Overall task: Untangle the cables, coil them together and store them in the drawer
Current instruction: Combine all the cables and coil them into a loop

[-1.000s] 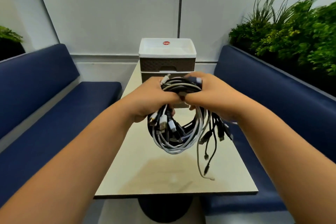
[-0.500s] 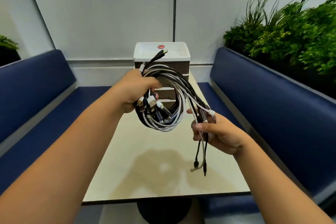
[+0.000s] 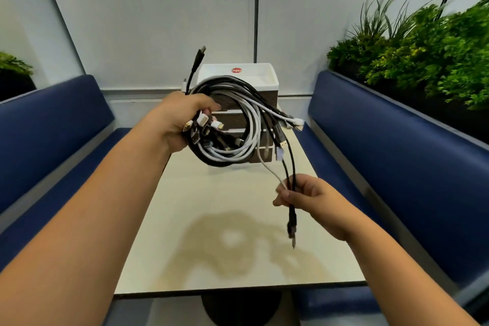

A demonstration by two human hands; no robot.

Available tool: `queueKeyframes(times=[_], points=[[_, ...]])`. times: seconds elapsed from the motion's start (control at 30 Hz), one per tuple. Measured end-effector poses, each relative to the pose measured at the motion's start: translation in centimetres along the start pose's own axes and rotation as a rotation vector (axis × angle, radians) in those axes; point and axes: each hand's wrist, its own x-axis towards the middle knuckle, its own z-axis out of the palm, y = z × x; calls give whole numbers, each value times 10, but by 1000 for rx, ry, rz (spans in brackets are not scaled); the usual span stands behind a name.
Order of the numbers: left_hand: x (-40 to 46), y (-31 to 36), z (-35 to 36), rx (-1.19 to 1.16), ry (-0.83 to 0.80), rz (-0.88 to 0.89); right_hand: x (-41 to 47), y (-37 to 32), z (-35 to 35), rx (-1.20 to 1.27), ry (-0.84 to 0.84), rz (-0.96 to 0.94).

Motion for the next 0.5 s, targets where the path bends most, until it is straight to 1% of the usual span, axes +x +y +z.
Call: queueKeyframes(times=[0.07,0.1,0.13,0.23,0.27,0.33,0.37,0.43,0.5], points=[[-3,0,3,3,-35,16,3,-4,-1,116,31,6],[-5,0,4,9,-38,36,3,-7,-2,74,40,-4],[-6,0,5,23,-38,60,3,-7,-3,-38,56,-21],[-10,1,4,84,-58,126,9,-5,-10,-588,193,-125],[-11,1,3,111,-73,148,11,-6,-13,-730,226,-166],[-16,0,2,173,-108,190,15,-8,-20,-890,283,-197],[-20,0,3,193,-132,205,17,-10,-24,-902,324,-201],[-28,-2,6,214,-194,228,26,-6,-33,-804,437,-172],[-37,-4,11,234,-261,244,31,-3,-38,-536,509,-108]])
